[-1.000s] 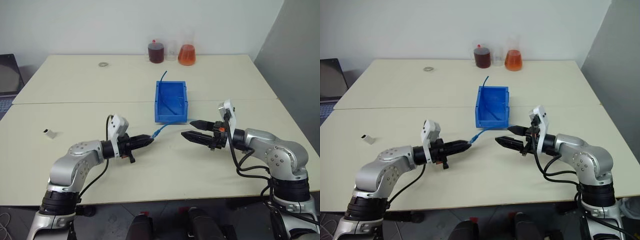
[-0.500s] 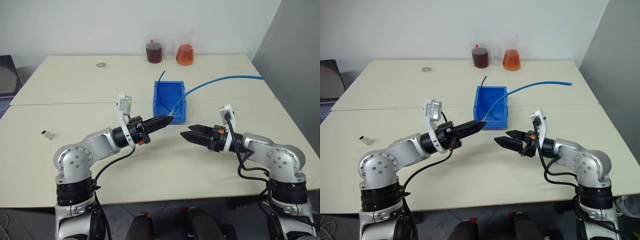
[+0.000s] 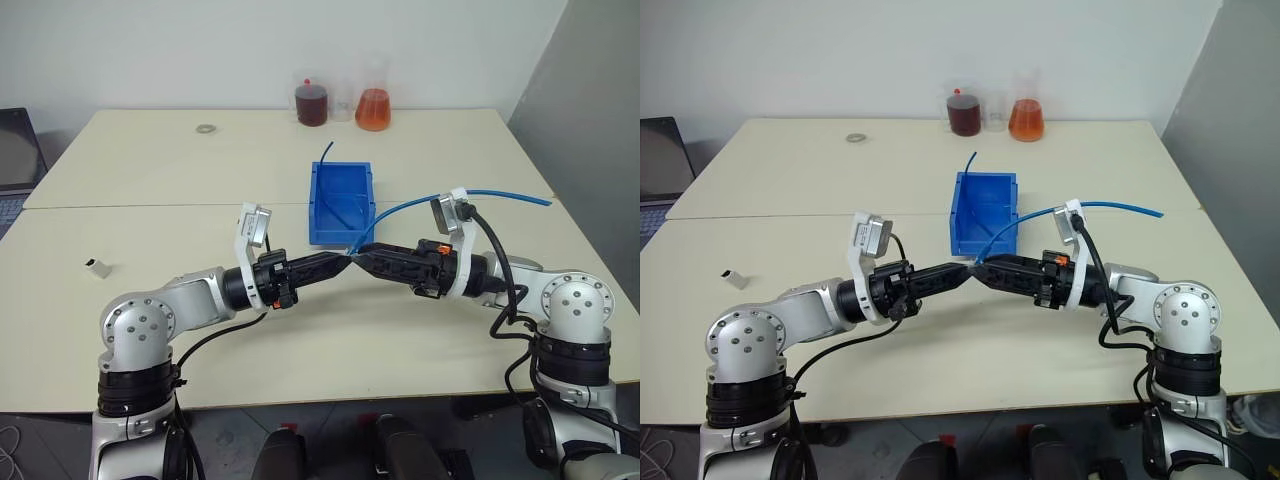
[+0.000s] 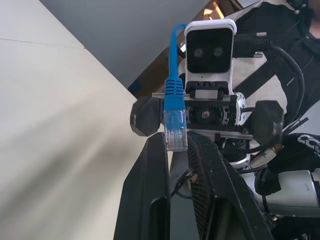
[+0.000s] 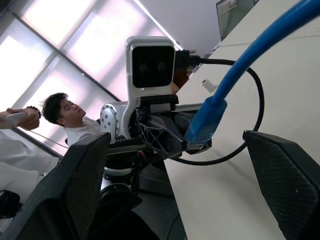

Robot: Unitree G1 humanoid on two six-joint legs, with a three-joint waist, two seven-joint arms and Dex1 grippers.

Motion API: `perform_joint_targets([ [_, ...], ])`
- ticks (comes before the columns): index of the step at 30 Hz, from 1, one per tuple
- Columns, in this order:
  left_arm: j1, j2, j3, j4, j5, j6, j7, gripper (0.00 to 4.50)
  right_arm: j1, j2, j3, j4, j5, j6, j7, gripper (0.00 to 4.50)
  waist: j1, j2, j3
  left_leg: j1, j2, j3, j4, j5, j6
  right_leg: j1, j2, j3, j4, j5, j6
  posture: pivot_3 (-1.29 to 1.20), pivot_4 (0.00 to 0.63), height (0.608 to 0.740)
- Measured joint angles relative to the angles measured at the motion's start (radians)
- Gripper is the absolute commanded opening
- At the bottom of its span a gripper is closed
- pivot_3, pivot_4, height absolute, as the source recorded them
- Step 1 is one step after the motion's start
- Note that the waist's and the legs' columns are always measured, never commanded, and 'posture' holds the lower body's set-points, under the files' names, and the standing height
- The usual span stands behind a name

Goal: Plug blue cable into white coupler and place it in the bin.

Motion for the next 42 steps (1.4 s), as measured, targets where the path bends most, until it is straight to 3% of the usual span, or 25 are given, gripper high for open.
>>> perform_joint_targets([
  [3, 0.004, -0.002, -0.015, -0.001, -0.001, -0.005, -0.002, 0.23, 0.000, 0.003, 0.015, 0.011, 0.000, -0.004, -0.003, 4.50, 0.000, 0.000, 0.000, 0.000, 0.000, 0.000, 0.000, 0.000, 0.000, 0.000, 0.000, 0.000, 0.000, 0.000, 0.000, 0.00, 0.150, 0.740],
  [6, 0.024, -0.003, -0.019, -0.007, -0.016, -0.010, -0.002, 0.23, -0.002, 0.001, 0.016, 0.029, 0.000, -0.015, -0.002, 4.10, 0.000, 0.000, 0.000, 0.000, 0.000, 0.000, 0.000, 0.000, 0.000, 0.000, 0.000, 0.000, 0.000, 0.000, 0.000, 0.00, 0.150, 0.740],
  [16, 0.039, 0.010, -0.019, -0.011, -0.040, -0.018, 0.002, 0.23, -0.007, -0.013, 0.014, 0.060, 0.009, -0.017, 0.000, 1.55, 0.000, 0.000, 0.000, 0.000, 0.000, 0.000, 0.000, 0.000, 0.000, 0.000, 0.000, 0.000, 0.000, 0.000, 0.000, 0.00, 0.150, 0.740],
  [22, 0.039, 0.013, -0.019, -0.012, -0.043, -0.019, 0.006, 0.23, -0.008, -0.018, 0.015, 0.065, 0.009, -0.021, 0.013, 0.28, 0.000, 0.000, 0.000, 0.000, 0.000, 0.000, 0.000, 0.000, 0.000, 0.000, 0.000, 0.000, 0.000, 0.000, 0.000, 0.00, 0.150, 0.740],
  [28, 0.039, 0.018, -0.020, -0.019, -0.039, -0.041, 0.000, 0.23, -0.023, -0.019, 0.016, 0.066, 0.008, -0.026, 0.015, 0.23, 0.000, 0.000, 0.000, 0.000, 0.000, 0.000, 0.000, 0.000, 0.000, 0.000, 0.000, 0.000, -0.001, 0.000, 0.000, 0.00, 0.150, 0.740],
  [29, 0.039, 0.018, -0.020, -0.022, -0.038, -0.046, -0.001, 0.93, -0.026, -0.019, 0.016, 0.066, 0.008, -0.028, 0.016, 0.23, 0.000, 0.000, 0.000, 0.000, 0.000, 0.000, 0.000, 0.000, 0.000, 0.000, 0.000, 0.000, -0.001, 0.000, 0.000, 0.00, 0.150, 0.740],
  [39, 0.060, 0.050, -0.019, -0.036, -0.031, -0.080, 0.000, 2.74, -0.072, -0.034, 0.052, 0.096, -0.033, -0.055, 0.033, 0.23, -0.001, 0.000, 0.000, 0.000, 0.000, 0.000, 0.000, 0.000, 0.000, 0.000, 0.000, 0.000, -0.001, 0.000, 0.000, 0.00, 0.150, 0.740],
  [42, 0.163, 0.139, -0.016, -0.091, 0.073, -0.138, -0.003, 3.35, -0.095, -0.050, 0.064, 0.151, -0.081, -0.081, 0.059, 0.23, -0.008, 0.000, 0.000, 0.001, 0.000, 0.002, -0.001, 0.000, 0.000, -0.001, 0.000, 0.002, -0.001, 0.000, 0.000, 0.00, 0.150, 0.740],
])
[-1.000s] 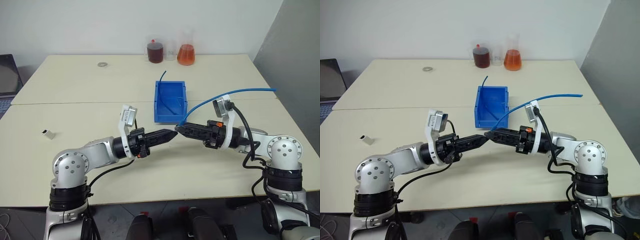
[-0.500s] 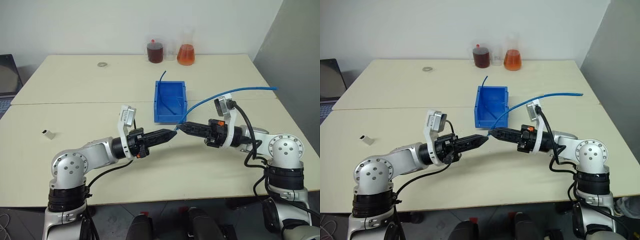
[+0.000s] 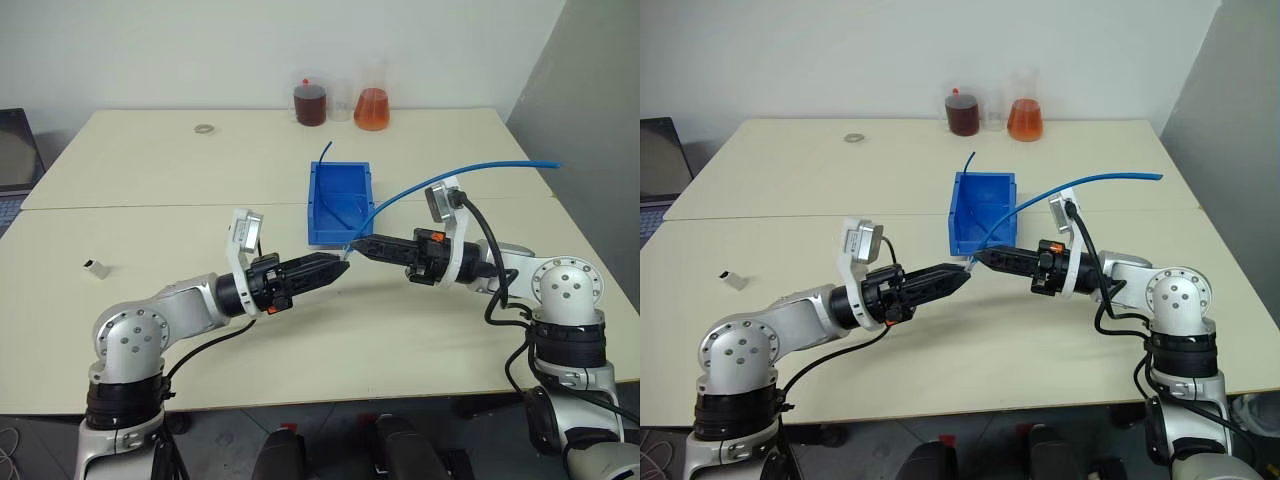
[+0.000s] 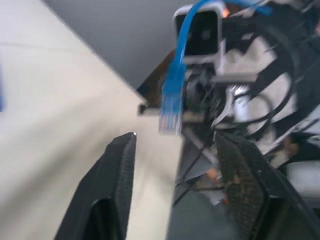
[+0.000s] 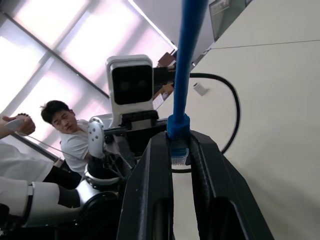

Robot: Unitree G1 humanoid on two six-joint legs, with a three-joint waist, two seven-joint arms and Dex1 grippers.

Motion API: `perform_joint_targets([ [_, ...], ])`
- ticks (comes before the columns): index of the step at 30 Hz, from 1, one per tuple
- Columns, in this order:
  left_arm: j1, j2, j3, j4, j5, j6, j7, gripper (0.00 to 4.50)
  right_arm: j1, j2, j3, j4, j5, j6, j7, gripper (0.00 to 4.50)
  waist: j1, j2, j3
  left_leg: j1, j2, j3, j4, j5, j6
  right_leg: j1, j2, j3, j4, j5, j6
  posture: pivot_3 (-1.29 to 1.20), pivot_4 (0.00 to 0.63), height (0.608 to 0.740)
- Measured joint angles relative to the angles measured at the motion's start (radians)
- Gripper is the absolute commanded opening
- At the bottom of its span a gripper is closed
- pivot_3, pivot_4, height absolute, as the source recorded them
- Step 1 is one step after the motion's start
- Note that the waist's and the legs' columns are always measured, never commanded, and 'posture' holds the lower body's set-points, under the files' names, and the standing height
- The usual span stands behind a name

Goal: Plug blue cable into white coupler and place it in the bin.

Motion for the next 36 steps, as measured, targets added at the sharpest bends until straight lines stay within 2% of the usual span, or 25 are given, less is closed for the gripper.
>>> perform_joint_targets([
  [3, 0.095, 0.058, -0.002, -0.030, 0.157, -0.086, 0.014, 4.10, -0.019, -0.017, 0.000, 0.034, -0.033, -0.020, 0.024, 0.23, 0.003, 0.000, 0.000, -0.001, 0.000, -0.001, 0.000, 0.000, 0.000, -0.001, 0.000, -0.001, 0.000, 0.000, -0.001, 0.00, 0.150, 0.740],
  [5, 0.127, 0.053, -0.005, -0.050, 0.274, -0.155, 0.086, 4.44, -0.031, -0.017, 0.005, 0.050, -0.044, -0.026, 0.046, 0.23, 0.008, 0.000, 0.000, -0.001, 0.000, 0.000, 0.000, 0.000, 0.000, 0.000, 0.000, -0.001, 0.000, 0.000, -0.001, 0.00, 0.150, 0.740],
  [8, 0.154, 0.003, -0.016, -0.051, 0.471, -0.235, 0.263, 4.44, -0.048, -0.018, 0.012, 0.070, -0.076, -0.035, 0.085, 0.23, 0.013, 0.000, 0.000, -0.002, 0.000, -0.001, 0.000, 0.000, 0.000, 0.000, -0.001, -0.001, -0.001, 0.000, 0.000, 0.00, 0.150, 0.740],
  [10, 0.149, -0.080, -0.012, -0.025, 0.591, -0.275, 0.426, 4.44, -0.056, -0.020, 0.031, 0.079, -0.099, -0.047, 0.114, 0.23, 0.014, 0.000, 0.000, -0.002, 0.000, 0.000, 0.001, 0.000, 0.000, 0.000, -0.001, -0.001, -0.001, 0.001, 0.000, 0.00, 0.150, 0.740],
  [14, 0.138, -0.241, 0.095, 0.054, 0.788, -0.316, 0.765, 4.44, -0.067, -0.015, 0.065, 0.115, -0.138, -0.062, 0.164, 0.23, 0.010, -0.001, -0.001, -0.003, 0.000, 0.000, 0.001, 0.000, 0.000, 0.000, -0.001, -0.001, -0.001, 0.004, -0.004, 0.00, 0.150, 0.740],
  [17, 0.121, -0.300, 0.167, 0.083, 0.860, -0.345, 0.891, 4.44, -0.082, -0.004, 0.076, 0.149, -0.169, -0.078, 0.192, 0.23, 0.010, -0.001, -0.001, -0.003, 0.000, -0.001, 0.001, 0.000, 0.000, -0.001, -0.001, -0.002, -0.001, 0.004, -0.004, 0.00, 0.150, 0.740],
  [21, 0.050, -0.340, 0.229, 0.169, 0.902, -0.394, 0.966, 4.44, -0.105, 0.023, 0.099, 0.171, -0.205, -0.101, 0.222, 0.23, 0.013, -0.002, -0.001, -0.003, 0.000, -0.001, 0.001, 0.000, 0.000, 0.000, -0.001, -0.003, -0.001, 0.004, -0.004, 0.00, 0.150, 0.740],
  [26, -0.059, -0.318, 0.310, 0.331, 0.937, -0.449, 1.027, 4.44, -0.108, 0.029, 0.108, 0.194, -0.237, -0.112, 0.250, 0.23, 0.014, -0.003, -0.002, -0.004, 0.000, -0.001, 0.001, 0.000, 0.000, 0.000, -0.001, -0.003, -0.001, 0.004, -0.004, 0.00, 0.150, 0.740],
  [36, -0.165, -0.294, 0.353, 0.560, 0.959, -0.577, 1.047, 4.44, -0.109, 0.024, 0.102, 0.194, -0.267, -0.113, 0.259, 0.23, 0.013, -0.003, -0.002, -0.004, 0.000, -0.001, 0.001, 0.000, 0.000, 0.000, -0.002, -0.004, -0.001, 0.004, -0.004, 0.00, 0.150, 0.740],
])
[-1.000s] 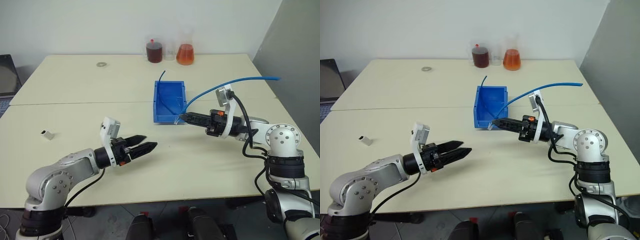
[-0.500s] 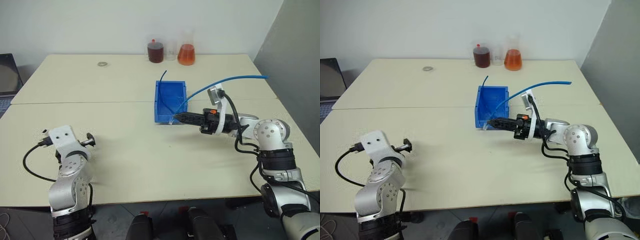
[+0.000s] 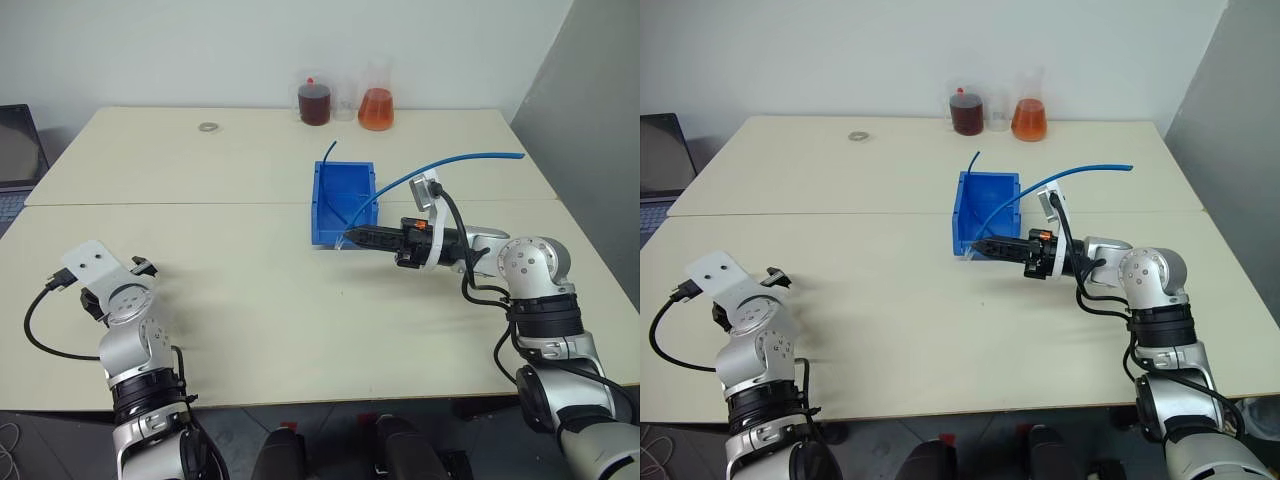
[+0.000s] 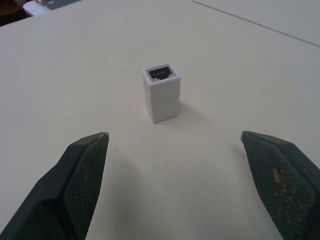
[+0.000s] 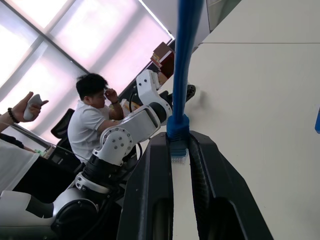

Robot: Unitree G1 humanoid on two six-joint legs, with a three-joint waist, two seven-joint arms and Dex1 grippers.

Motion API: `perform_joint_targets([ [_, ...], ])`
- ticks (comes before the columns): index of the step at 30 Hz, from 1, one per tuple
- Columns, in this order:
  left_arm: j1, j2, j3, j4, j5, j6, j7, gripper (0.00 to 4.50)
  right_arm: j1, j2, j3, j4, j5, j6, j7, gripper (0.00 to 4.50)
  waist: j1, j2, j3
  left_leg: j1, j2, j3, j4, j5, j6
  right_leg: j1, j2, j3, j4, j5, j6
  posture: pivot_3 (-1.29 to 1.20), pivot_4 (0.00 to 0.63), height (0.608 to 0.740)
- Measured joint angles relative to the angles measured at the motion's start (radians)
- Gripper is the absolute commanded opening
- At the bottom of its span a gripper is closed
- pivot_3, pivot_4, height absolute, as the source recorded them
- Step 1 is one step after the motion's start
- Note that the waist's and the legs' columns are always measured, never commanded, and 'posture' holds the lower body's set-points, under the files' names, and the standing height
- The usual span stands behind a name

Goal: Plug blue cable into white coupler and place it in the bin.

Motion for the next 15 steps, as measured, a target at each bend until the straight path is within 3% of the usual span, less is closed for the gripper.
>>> perform_joint_targets([
  [15, -0.136, 0.115, 0.025, 0.355, 0.004, -0.201, -0.001, 4.44, 0.004, -0.016, -0.028, -0.045, 0.000, 0.024, -0.005, 0.23, 0.000, 0.000, 0.000, 0.000, 0.000, 0.000, 0.000, 0.000, 0.000, 0.000, 0.000, 0.000, 0.000, 0.000, 0.000, 0.00, 0.150, 0.740],
])
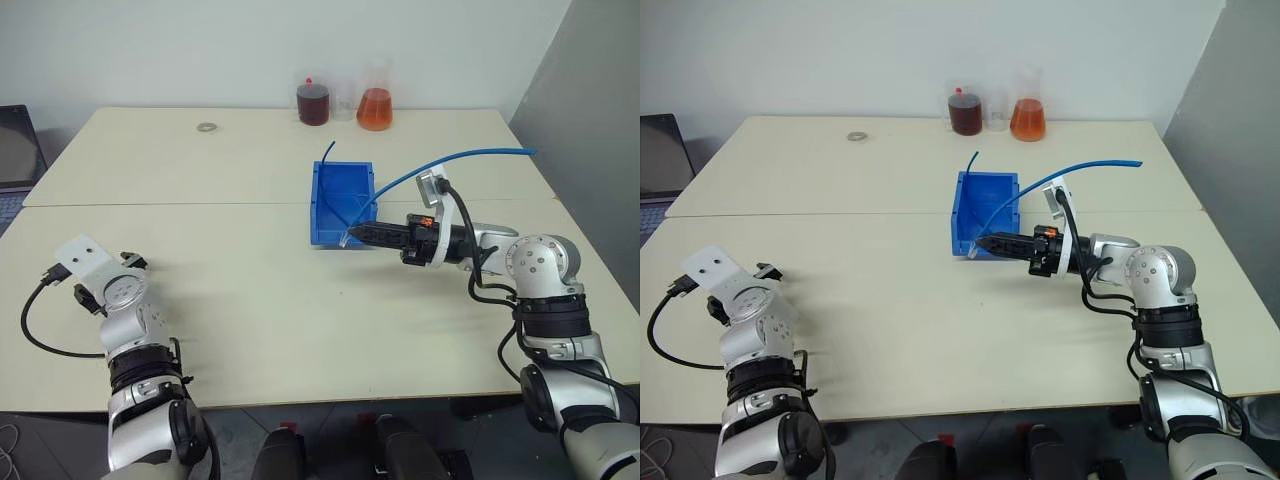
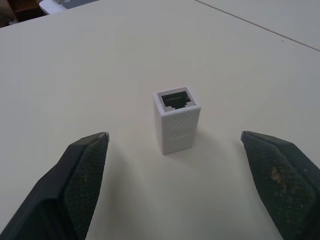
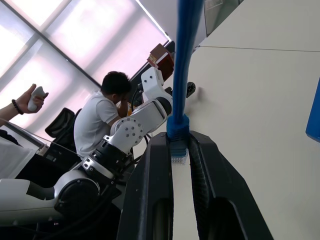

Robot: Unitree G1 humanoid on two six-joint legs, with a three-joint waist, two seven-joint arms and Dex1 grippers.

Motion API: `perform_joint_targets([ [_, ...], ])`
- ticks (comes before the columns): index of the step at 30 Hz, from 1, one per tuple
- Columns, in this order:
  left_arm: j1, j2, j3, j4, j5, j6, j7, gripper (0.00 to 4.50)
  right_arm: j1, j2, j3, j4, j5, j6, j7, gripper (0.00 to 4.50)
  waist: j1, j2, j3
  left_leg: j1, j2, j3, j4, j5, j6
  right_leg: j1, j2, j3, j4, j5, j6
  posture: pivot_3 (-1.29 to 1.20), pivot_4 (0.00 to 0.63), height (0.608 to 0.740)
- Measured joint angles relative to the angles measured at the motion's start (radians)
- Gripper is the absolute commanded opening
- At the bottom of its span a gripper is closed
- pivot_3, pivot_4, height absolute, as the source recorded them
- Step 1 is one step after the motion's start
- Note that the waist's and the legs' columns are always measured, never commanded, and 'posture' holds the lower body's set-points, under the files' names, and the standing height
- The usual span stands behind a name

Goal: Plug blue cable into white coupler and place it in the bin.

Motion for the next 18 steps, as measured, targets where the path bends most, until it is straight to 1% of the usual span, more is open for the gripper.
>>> perform_joint_targets([
  [5, -0.047, 0.048, 0.001, 0.112, 0.000, -0.055, -0.024, 4.44, 0.004, -0.003, -0.010, -0.013, 0.000, 0.006, -0.011, 0.23, 0.000, 0.000, 0.000, 0.000, 0.000, 0.000, 0.000, 0.000, 0.000, 0.000, 0.000, 0.000, 0.000, 0.000, 0.000, 0.00, 0.150, 0.740],
  [9, -0.084, 0.068, -0.009, 0.196, 0.000, -0.090, -0.038, 4.44, 0.010, -0.002, -0.013, -0.023, 0.001, 0.014, -0.019, 0.23, 0.000, 0.000, 0.000, 0.000, 0.000, 0.000, 0.000, 0.000, 0.000, 0.000, 0.000, 0.000, 0.000, 0.000, 0.000, 0.00, 0.150, 0.740],
  [14, -0.126, 0.080, -0.021, 0.270, -0.002, -0.112, -0.046, 4.44, 0.018, -0.002, -0.029, -0.036, 0.002, 0.023, -0.026, 0.23, 0.000, 0.000, 0.000, 0.000, 0.000, 0.000, 0.000, 0.000, 0.000, 0.000, 0.000, 0.000, 0.000, 0.000, 0.000, 0.00, 0.150, 0.740],
  [18, -0.128, 0.079, -0.028, 0.303, -0.002, -0.112, -0.044, 4.44, 0.018, -0.001, -0.035, -0.038, 0.002, 0.023, -0.035, 0.23, 0.000, 0.000, 0.000, 0.000, 0.000, 0.000, 0.000, 0.000, 0.000, 0.000, 0.000, 0.000, 0.000, 0.000, 0.000, 0.00, 0.150, 0.740],
])
